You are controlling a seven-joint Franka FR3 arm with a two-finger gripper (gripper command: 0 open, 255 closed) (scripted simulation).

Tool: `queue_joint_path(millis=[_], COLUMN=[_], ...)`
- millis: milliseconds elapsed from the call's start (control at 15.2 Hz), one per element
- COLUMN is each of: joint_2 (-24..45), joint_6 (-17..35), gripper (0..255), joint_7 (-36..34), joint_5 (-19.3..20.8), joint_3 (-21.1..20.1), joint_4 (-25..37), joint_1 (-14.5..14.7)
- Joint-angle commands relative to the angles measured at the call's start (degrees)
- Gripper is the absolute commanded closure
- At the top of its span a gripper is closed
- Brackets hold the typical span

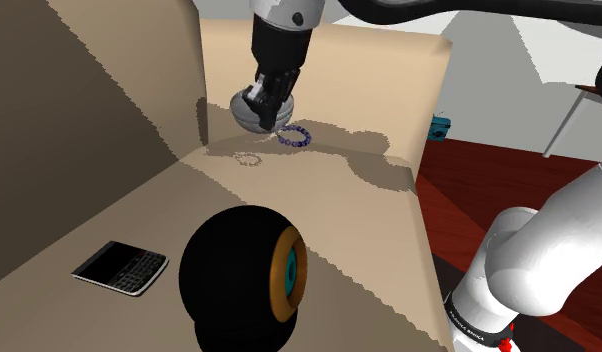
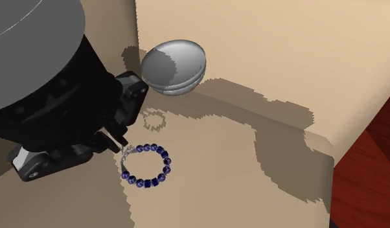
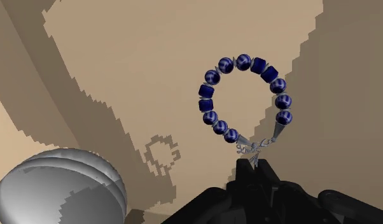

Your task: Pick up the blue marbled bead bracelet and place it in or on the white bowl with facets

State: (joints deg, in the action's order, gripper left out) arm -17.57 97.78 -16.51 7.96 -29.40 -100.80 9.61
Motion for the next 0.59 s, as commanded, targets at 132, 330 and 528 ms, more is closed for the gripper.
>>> queue_joint_path(millis=[132, 330, 528], joint_2=[1.4, 2.3, 4.5], joint_6=[-3.2, -5.0, -3.8], gripper=[255, 255, 255], joint_7=[0.3, 0.4, 3.5], joint_5=[0.6, 1.0, 1.7], joint_3=[-0.4, -0.6, 1.3], joint_4=[4.5, 7.1, 8.4], joint_1=[-0.3, -0.4, -1.8])
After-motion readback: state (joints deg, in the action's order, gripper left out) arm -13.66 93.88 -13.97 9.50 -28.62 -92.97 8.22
